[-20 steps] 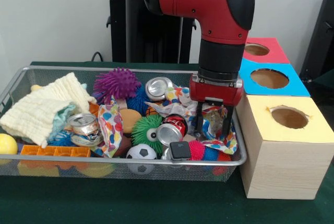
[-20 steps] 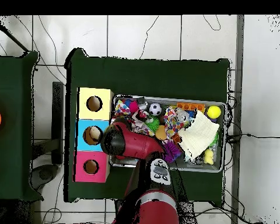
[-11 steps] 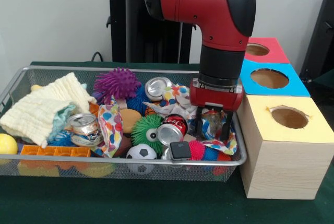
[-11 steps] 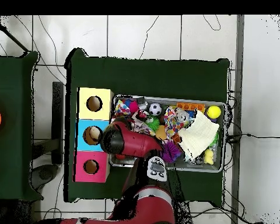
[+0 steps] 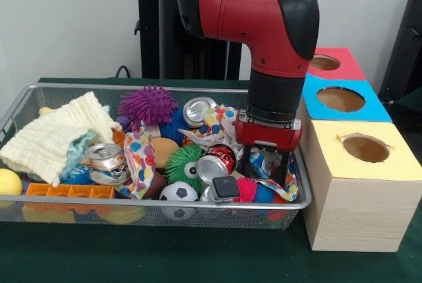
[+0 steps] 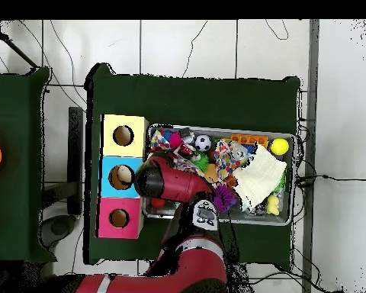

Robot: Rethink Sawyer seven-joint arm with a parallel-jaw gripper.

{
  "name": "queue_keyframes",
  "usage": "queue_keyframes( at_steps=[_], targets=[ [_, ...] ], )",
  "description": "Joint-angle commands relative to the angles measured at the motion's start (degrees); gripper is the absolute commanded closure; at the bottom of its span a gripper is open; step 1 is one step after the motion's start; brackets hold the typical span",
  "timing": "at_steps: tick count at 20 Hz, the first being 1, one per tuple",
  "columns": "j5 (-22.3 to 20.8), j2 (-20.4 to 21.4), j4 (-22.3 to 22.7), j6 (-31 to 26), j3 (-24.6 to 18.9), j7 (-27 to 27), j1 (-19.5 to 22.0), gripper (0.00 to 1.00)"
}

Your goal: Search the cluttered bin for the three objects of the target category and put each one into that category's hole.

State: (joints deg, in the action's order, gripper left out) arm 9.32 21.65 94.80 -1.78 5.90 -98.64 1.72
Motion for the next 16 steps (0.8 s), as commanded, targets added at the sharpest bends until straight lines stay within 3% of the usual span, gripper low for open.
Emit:
queue_keyframes(
  at_steps=[1, 16],
  targets=[
    [-1.15, -5.27, -0.57, -1.23, -0.16, -7.56, 1.74, 0.0],
    [-0.32, -4.69, -1.81, -9.25, 0.7, -6.09, 1.18, 0.0]
  ],
)
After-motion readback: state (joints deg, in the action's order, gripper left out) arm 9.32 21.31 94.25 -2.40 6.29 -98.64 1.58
